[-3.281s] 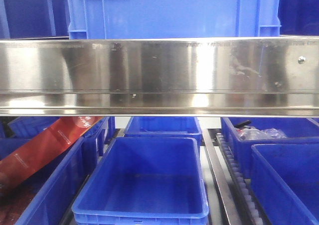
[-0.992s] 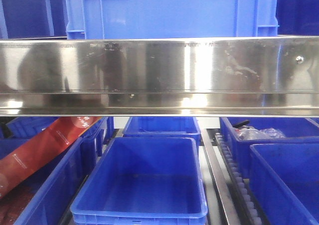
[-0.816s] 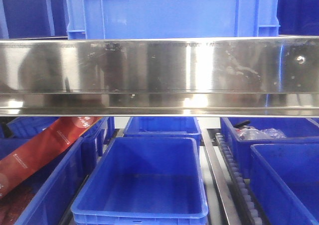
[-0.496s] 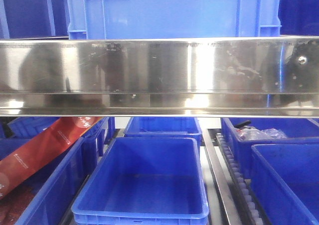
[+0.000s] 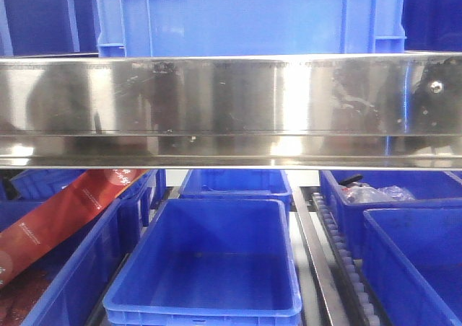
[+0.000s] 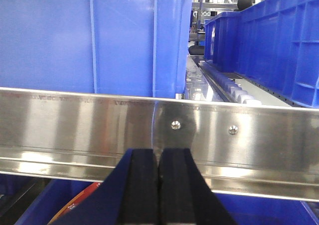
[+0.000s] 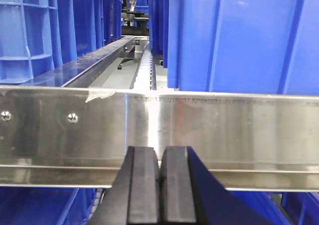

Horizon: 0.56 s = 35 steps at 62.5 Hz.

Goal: Place cylindrical capacitor in blue bin on shelf

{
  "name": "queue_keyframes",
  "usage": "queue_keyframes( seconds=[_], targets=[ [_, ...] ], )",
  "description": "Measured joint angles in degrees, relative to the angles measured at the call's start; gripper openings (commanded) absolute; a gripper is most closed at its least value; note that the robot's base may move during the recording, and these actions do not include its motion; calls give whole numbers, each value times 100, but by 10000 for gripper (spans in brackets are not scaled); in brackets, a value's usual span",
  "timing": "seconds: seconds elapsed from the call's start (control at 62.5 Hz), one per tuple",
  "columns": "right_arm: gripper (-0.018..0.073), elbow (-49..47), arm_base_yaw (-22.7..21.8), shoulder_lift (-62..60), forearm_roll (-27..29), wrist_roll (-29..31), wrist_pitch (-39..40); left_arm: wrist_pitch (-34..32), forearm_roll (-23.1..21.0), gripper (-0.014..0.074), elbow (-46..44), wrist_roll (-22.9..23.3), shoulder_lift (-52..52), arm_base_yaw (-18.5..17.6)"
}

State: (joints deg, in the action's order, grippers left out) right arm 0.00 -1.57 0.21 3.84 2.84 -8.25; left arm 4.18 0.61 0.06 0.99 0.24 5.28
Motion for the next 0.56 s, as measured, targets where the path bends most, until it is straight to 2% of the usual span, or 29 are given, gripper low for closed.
queue_keyframes(
  seconds=[0.56],
  targets=[
    [-154, 0, 0, 0, 0, 0, 0, 0, 0, -111, 0, 0, 0, 0]
  ],
)
